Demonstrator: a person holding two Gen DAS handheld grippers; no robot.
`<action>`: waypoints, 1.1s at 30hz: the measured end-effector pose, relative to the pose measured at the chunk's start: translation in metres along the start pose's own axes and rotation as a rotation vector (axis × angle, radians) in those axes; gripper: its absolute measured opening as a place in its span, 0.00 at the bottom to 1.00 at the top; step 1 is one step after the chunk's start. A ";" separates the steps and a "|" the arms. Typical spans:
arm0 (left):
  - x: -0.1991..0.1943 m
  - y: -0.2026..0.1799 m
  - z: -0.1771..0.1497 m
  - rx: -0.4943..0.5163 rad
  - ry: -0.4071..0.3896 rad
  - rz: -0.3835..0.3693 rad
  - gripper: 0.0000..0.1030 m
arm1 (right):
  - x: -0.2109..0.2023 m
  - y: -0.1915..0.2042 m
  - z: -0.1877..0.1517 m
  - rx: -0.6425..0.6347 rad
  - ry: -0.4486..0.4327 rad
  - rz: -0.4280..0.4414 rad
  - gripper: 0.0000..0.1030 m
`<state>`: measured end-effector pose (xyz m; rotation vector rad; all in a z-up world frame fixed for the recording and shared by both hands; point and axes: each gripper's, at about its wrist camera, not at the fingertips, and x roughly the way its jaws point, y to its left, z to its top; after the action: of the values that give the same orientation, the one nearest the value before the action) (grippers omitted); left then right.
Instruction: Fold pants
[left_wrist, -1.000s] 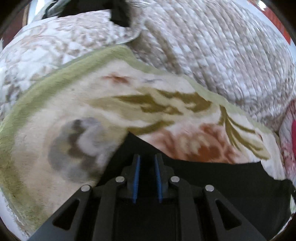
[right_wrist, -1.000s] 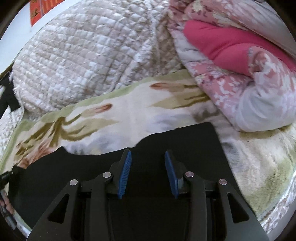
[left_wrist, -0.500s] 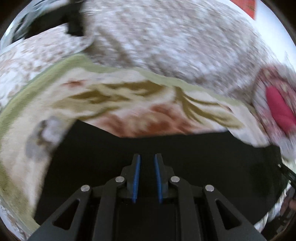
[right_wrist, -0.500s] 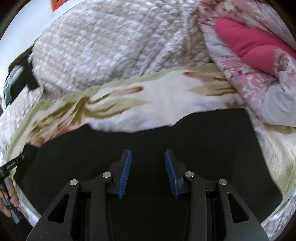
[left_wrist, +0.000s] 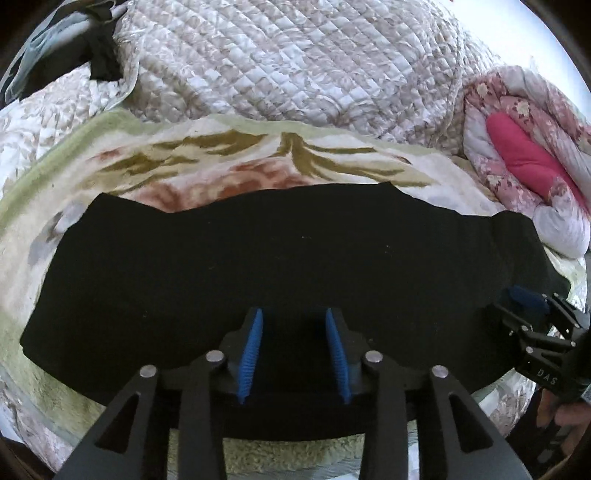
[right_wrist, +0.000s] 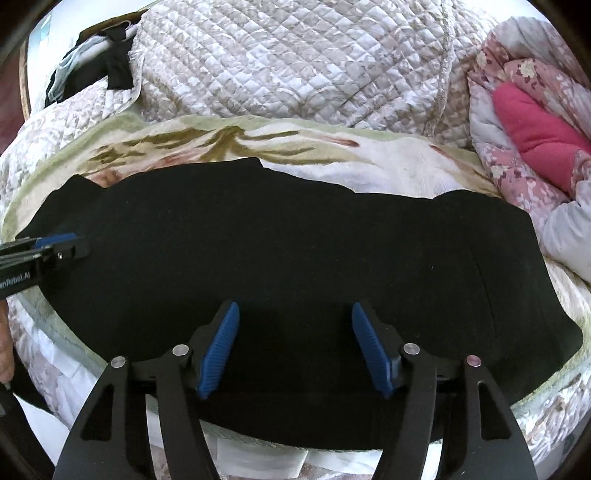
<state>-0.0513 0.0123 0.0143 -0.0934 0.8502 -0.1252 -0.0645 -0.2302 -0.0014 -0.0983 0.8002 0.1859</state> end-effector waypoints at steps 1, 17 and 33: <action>0.000 0.001 0.000 -0.001 0.001 0.000 0.37 | -0.001 0.000 0.001 0.001 0.005 -0.001 0.62; -0.008 0.026 -0.005 -0.084 -0.002 0.077 0.40 | -0.006 0.007 -0.006 0.008 -0.005 0.007 0.63; -0.008 0.021 -0.008 -0.053 -0.008 0.085 0.47 | -0.003 0.013 -0.009 -0.008 -0.020 -0.012 0.71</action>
<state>-0.0611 0.0343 0.0115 -0.1077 0.8482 -0.0225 -0.0753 -0.2193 -0.0058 -0.1082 0.7786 0.1784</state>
